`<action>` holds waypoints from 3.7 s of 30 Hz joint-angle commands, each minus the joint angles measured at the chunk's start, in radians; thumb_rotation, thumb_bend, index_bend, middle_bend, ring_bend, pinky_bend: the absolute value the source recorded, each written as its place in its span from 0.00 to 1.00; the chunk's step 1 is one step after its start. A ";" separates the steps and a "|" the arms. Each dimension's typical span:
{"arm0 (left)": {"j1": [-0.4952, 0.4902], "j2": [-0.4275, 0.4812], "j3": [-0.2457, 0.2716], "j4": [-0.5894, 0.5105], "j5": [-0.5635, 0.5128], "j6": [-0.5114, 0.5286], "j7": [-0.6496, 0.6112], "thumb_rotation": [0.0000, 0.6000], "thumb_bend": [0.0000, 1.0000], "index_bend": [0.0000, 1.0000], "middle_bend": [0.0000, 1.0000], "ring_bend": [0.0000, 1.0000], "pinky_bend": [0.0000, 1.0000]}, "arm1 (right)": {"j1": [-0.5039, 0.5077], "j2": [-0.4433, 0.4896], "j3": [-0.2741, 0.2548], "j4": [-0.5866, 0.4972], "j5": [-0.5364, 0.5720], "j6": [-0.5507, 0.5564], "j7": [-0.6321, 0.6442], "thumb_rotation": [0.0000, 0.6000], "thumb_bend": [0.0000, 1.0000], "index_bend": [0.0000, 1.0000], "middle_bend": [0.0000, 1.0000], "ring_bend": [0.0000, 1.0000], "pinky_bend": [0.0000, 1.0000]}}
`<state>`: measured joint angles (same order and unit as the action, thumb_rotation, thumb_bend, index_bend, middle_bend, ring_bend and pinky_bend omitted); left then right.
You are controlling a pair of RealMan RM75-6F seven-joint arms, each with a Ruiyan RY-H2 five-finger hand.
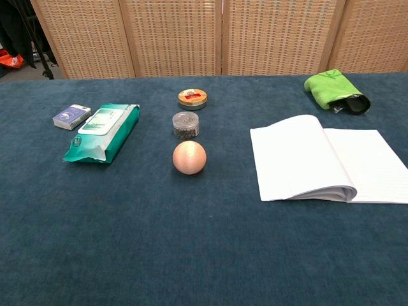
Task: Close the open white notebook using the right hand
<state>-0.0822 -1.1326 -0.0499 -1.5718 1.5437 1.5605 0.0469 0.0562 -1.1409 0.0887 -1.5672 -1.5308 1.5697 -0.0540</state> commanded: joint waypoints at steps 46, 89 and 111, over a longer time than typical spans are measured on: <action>0.030 0.036 -0.011 -0.002 -0.043 0.005 -0.098 1.00 0.00 0.00 0.00 0.00 0.00 | 0.409 -0.369 0.060 -0.015 0.153 -0.508 -0.709 1.00 0.25 0.00 0.00 0.00 0.00; 0.032 0.071 -0.013 -0.015 -0.042 -0.007 -0.160 1.00 0.00 0.00 0.00 0.00 0.00 | 0.497 -0.529 -0.010 0.213 0.179 -0.485 -0.808 1.00 0.23 0.00 0.00 0.00 0.00; 0.029 0.075 -0.012 -0.016 -0.043 -0.017 -0.173 1.00 0.00 0.00 0.00 0.00 0.00 | 0.505 -0.562 -0.017 0.298 0.107 -0.419 -0.734 1.00 0.57 0.03 0.00 0.00 0.01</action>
<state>-0.0525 -1.0572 -0.0621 -1.5881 1.5008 1.5438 -0.1264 0.5618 -1.7028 0.0706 -1.2737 -1.4169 1.1443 -0.7979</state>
